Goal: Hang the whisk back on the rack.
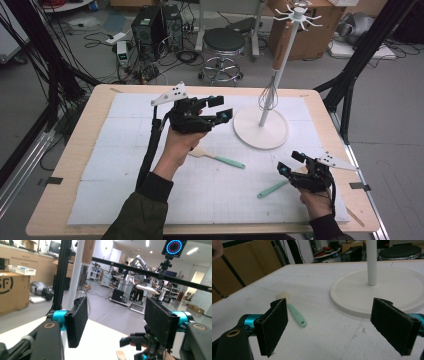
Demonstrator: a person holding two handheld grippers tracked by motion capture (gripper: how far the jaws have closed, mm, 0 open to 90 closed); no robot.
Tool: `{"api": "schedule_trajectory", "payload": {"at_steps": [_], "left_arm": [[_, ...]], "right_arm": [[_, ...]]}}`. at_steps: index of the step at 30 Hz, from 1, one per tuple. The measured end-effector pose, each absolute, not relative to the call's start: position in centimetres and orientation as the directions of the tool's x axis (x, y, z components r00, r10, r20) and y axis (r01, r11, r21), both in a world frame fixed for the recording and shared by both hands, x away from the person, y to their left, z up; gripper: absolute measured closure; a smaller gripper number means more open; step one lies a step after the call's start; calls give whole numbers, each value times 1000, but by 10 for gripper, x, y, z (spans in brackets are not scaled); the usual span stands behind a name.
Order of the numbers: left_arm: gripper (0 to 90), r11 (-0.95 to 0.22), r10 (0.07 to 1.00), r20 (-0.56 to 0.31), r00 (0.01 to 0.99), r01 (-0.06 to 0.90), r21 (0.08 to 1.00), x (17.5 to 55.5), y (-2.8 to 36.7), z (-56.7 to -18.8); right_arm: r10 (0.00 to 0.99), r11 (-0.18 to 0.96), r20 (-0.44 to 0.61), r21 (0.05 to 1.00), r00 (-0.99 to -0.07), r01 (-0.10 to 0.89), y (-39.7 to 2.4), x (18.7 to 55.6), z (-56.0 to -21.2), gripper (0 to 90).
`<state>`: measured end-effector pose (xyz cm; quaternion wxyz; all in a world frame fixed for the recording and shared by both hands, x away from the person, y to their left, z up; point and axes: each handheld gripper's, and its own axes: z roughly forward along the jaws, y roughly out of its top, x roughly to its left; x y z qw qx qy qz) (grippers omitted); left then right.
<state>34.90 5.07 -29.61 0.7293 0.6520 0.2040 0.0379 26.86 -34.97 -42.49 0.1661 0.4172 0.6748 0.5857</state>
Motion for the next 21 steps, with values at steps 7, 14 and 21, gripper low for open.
{"api": "schedule_trajectory", "payload": {"at_steps": [7,14,21], "left_arm": [[342,133,318,-270,909,240,962,337,62,-319],[344,169,301,-280,911,238,956,322,82,-346],[346,148,319,-258,912,221,964,306,98,-364]], "right_arm": [[763,-19,248,932,-597,362,-347,266,-424,137],[765,-16,246,931,-595,364,-346,267,-424,137],[765,-14,246,931,-596,366,-346,268,-424,137]]}}
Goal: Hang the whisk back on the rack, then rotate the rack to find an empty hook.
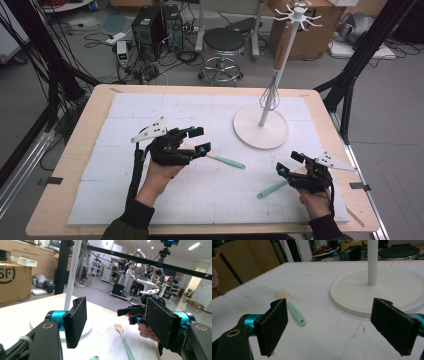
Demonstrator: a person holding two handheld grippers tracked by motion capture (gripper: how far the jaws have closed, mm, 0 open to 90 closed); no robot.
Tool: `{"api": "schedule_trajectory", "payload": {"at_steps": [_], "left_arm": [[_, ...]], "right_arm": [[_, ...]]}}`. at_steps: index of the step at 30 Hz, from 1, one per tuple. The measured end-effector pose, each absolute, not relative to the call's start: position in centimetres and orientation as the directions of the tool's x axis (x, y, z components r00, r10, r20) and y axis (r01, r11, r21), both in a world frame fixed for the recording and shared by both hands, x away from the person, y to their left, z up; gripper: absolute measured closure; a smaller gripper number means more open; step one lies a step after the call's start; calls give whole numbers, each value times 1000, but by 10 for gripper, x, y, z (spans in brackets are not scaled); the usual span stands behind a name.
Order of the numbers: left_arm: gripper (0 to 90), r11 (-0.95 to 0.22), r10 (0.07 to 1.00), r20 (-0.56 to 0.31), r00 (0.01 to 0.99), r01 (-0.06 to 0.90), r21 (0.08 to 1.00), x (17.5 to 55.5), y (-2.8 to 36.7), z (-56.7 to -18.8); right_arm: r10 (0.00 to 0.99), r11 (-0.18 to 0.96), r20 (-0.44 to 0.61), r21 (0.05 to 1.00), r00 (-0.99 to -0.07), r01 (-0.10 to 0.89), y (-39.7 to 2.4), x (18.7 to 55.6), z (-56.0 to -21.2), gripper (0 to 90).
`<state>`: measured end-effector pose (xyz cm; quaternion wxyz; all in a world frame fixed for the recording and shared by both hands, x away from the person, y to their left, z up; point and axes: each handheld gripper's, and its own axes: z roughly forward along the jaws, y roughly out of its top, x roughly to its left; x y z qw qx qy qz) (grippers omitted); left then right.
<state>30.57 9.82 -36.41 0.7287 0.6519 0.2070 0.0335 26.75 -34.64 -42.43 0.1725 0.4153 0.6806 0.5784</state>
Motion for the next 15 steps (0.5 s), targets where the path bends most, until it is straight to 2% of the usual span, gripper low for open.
{"api": "schedule_trajectory", "payload": {"at_steps": [9,15], "left_arm": [[346,179,360,-273,892,221,959,285,125,-396],[333,160,403,-249,881,201,967,279,136,-401]], "right_arm": [[764,-17,248,930,-595,367,-345,268,-424,137],[763,-39,253,936,-594,349,-345,268,-418,139]]}}
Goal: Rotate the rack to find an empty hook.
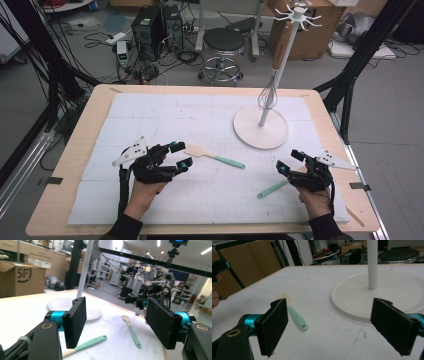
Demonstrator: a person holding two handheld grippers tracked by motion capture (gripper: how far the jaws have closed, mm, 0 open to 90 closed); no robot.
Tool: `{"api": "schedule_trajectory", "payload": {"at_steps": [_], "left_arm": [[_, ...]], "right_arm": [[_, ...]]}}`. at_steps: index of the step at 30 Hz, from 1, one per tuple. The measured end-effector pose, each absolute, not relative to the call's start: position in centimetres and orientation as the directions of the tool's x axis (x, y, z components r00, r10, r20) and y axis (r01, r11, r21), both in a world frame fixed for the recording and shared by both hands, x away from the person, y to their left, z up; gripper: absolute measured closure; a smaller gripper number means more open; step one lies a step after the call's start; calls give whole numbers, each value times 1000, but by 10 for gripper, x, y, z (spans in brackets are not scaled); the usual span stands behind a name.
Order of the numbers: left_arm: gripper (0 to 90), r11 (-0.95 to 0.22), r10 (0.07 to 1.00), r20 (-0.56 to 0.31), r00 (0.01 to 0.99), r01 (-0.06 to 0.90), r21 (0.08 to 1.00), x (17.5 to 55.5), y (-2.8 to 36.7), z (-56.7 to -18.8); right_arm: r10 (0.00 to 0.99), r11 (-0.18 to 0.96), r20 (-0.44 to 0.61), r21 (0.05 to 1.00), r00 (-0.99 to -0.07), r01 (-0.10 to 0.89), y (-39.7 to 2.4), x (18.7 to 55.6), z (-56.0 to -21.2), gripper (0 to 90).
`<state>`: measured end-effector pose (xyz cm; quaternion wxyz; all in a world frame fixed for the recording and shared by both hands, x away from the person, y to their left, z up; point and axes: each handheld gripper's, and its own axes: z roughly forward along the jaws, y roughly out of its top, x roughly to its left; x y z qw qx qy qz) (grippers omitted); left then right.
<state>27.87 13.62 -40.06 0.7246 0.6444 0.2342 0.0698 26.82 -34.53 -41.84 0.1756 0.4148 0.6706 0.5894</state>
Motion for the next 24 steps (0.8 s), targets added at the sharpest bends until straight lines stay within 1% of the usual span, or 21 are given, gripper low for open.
{"api": "schedule_trajectory", "payload": {"at_steps": [8,9,13,14,17,20,24], "left_arm": [[294,151,451,-256,855,209,966,273,145,-410],[288,150,457,-255,852,209,966,273,145,-411],[274,147,457,-258,851,214,966,271,144,-414],[258,139,454,-252,855,212,967,271,144,-415],[215,124,463,-247,851,214,969,270,143,-415],[191,135,459,-259,850,222,966,269,145,-415],[170,135,457,-258,851,221,966,267,146,-415]], "right_arm": [[768,-71,274,935,-579,347,-347,271,-410,152],[771,-72,272,935,-575,346,-347,271,-409,166],[773,-87,278,937,-571,339,-345,272,-402,273],[766,-95,286,936,-576,339,-344,273,-401,284],[755,-91,277,942,-594,323,-341,276,-393,367],[752,-87,257,951,-607,296,-335,279,-383,400],[748,-73,243,955,-618,288,-330,285,-374,419]]}}
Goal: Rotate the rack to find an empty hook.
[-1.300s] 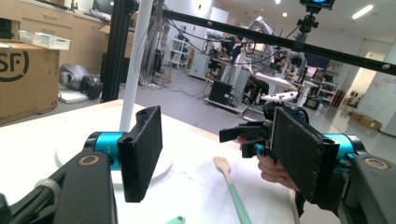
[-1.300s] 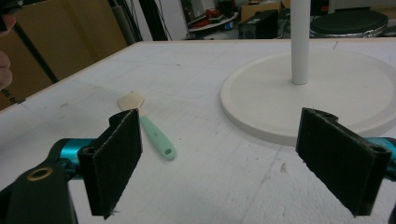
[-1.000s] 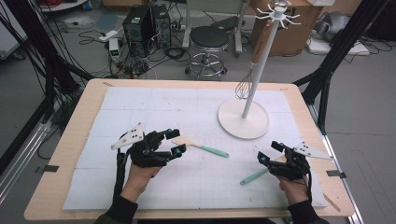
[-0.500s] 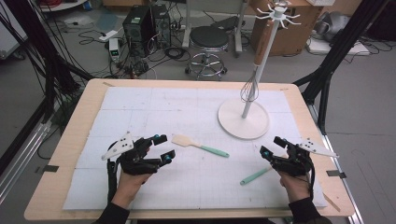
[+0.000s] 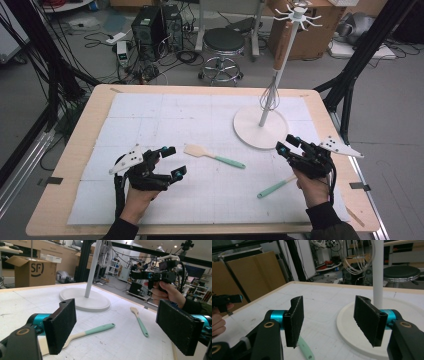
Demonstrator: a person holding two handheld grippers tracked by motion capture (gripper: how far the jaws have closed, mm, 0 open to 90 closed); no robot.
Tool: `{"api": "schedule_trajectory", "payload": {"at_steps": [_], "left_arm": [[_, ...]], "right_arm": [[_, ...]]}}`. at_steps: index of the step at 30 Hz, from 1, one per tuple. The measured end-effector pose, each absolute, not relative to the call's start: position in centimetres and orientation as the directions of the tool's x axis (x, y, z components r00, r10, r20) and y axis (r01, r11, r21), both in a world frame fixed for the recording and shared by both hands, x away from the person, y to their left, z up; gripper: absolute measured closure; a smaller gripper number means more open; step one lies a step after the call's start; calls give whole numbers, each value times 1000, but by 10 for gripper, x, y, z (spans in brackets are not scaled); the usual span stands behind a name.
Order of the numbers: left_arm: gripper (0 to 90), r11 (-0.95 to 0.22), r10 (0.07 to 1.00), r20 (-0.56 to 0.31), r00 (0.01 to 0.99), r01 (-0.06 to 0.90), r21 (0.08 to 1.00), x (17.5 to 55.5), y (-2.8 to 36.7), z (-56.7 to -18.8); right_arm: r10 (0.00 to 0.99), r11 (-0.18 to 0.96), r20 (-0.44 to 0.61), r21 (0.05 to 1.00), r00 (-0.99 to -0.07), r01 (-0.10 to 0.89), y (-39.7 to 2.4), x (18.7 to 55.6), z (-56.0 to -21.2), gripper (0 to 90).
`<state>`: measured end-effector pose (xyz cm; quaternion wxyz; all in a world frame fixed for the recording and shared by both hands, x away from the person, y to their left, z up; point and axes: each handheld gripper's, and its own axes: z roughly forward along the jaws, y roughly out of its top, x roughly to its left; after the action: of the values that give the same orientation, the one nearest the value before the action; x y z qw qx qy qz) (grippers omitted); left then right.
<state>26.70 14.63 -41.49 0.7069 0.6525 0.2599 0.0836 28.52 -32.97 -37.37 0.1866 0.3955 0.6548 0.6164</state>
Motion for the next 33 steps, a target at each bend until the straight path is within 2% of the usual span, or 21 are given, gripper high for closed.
{"api": "schedule_trajectory", "payload": {"at_steps": [10,16,21,33], "left_arm": [[164,137,486,-258,835,219,966,262,159,-419],[164,137,486,-265,833,226,964,263,162,-420],[164,144,472,-262,842,219,965,261,159,-418],[166,145,497,-257,829,213,966,261,169,-417]], "right_arm": [[729,-141,286,952,-622,272,-337,296,-363,593],[733,-148,258,964,-629,223,-339,303,-340,692],[743,-167,239,971,-625,173,-338,305,-324,725],[769,-198,226,974,-599,114,-335,310,-318,835]]}}
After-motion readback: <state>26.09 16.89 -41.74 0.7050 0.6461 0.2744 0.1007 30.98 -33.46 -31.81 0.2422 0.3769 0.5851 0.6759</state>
